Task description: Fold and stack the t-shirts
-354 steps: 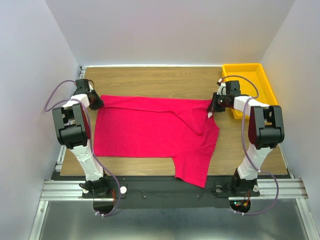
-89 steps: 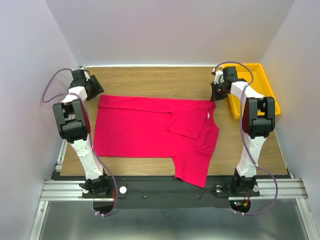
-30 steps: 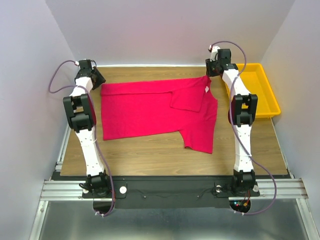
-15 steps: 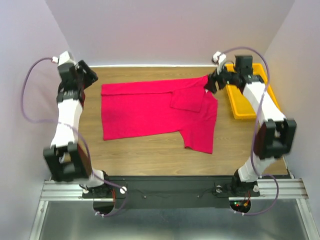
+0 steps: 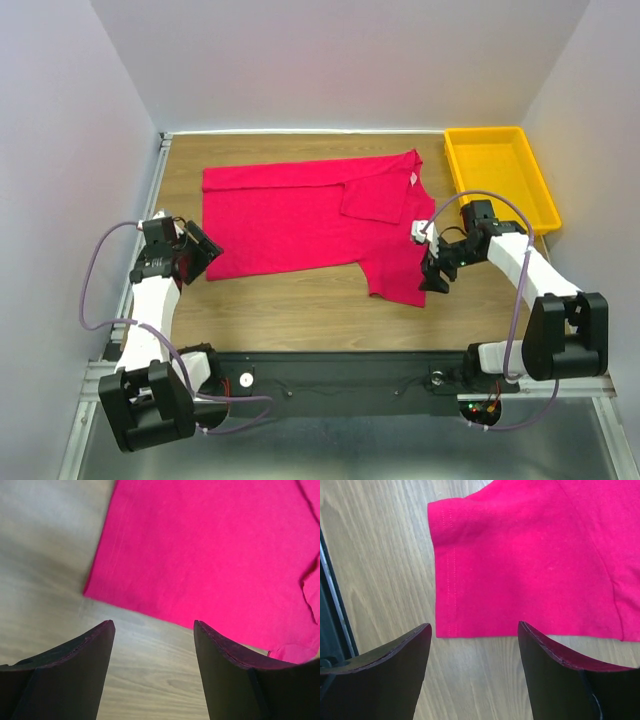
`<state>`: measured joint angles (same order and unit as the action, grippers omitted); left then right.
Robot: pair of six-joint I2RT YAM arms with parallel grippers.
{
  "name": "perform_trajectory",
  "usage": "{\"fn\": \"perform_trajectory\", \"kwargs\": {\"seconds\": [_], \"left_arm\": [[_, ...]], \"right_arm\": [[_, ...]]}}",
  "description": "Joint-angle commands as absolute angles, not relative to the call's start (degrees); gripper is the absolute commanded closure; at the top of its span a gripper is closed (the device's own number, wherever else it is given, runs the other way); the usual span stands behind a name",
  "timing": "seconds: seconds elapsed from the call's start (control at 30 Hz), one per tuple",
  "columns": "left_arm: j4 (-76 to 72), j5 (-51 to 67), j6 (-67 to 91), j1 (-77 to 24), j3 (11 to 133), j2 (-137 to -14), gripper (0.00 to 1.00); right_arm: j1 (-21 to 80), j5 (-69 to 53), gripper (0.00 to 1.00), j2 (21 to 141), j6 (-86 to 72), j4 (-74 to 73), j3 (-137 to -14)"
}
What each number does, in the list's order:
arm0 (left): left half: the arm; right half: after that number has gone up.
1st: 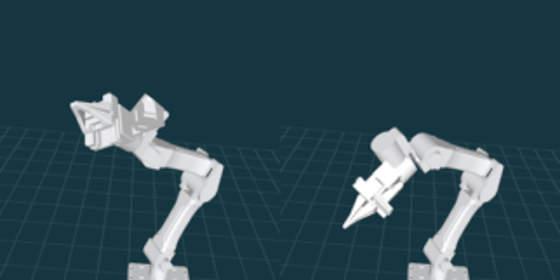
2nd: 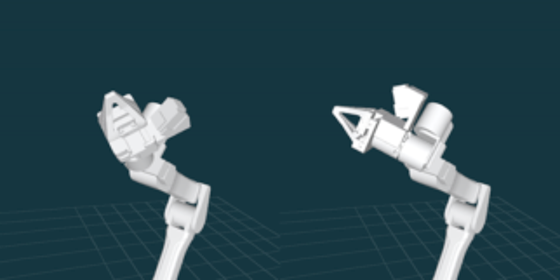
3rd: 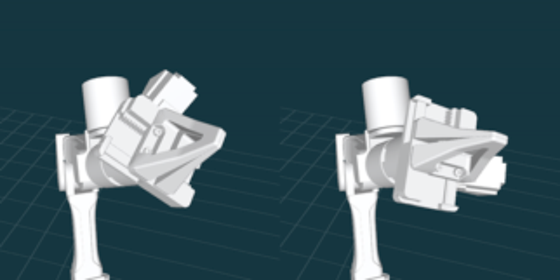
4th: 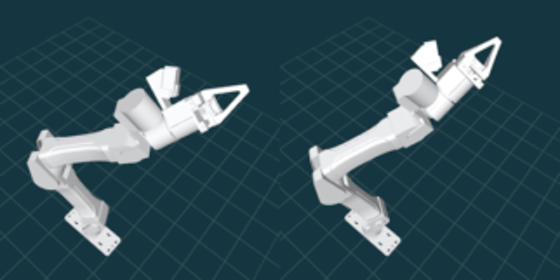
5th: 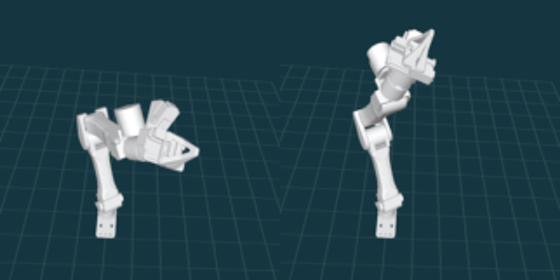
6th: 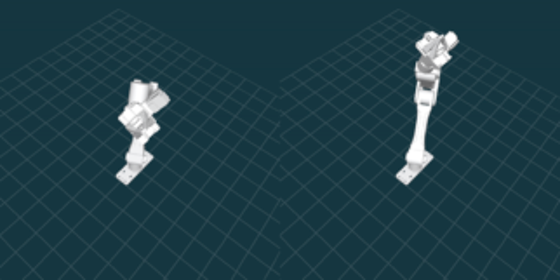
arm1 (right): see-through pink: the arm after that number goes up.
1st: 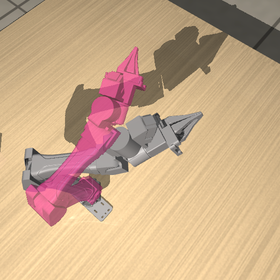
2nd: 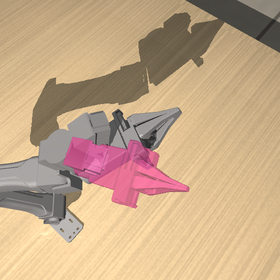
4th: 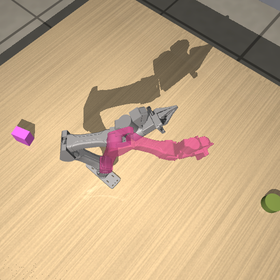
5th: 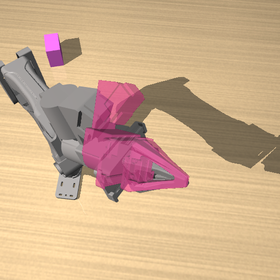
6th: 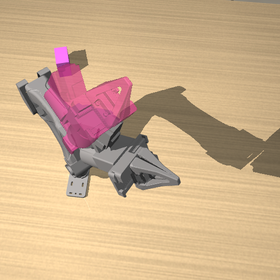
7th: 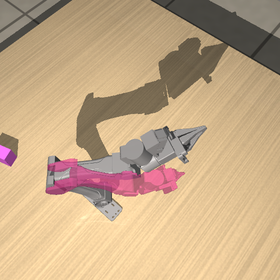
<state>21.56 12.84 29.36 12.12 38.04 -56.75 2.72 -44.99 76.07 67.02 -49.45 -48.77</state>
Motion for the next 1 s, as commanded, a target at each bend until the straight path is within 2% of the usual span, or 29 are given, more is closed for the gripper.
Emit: {"fn": "perform_trajectory", "kwargs": {"seconds": [0.0, 0.3, 0.7, 0.83, 0.87, 0.9, 0.97], "left_arm": [[25.30, 8.97, 35.42, 12.48, 38.85, -57.21, 0.27], [23.47, 5.28, 41.04, 12.48, 36.04, -65.74, 0.38], [17.94, 0.44, 44.12, 12.57, 34.81, -72.95, 0.42], [16.09, 0.53, 44.12, 12.57, 34.10, -74.88, 0.53], [15.65, 0.44, 44.12, 12.57, 33.93, -75.14, 0.59], [15.04, 0.53, 44.12, 12.48, 33.84, -75.49, 0.69], [14.68, 0.70, 43.86, 12.57, 34.36, -76.29, 0.79]], "right_arm": [[2.63, -43.68, 0.25, 74.35, 66.45, -49.75, -49.05], [2.55, -42.01, 0.26, 74.79, 60.03, -44.03, -47.64], [2.55, -41.49, 0.27, 75.32, 58.98, -43.77, -48.34], [2.64, -41.31, 0.27, 75.50, 58.71, -43.77, -48.78], [2.55, -41.40, 0.27, 75.59, 58.80, -43.77, -48.78], [2.55, -41.31, 0.27, 75.59, 58.80, -43.86, -48.78], [2.63, -41.40, 0.27, 75.41, 60.28, -44.12, -48.43]]}}
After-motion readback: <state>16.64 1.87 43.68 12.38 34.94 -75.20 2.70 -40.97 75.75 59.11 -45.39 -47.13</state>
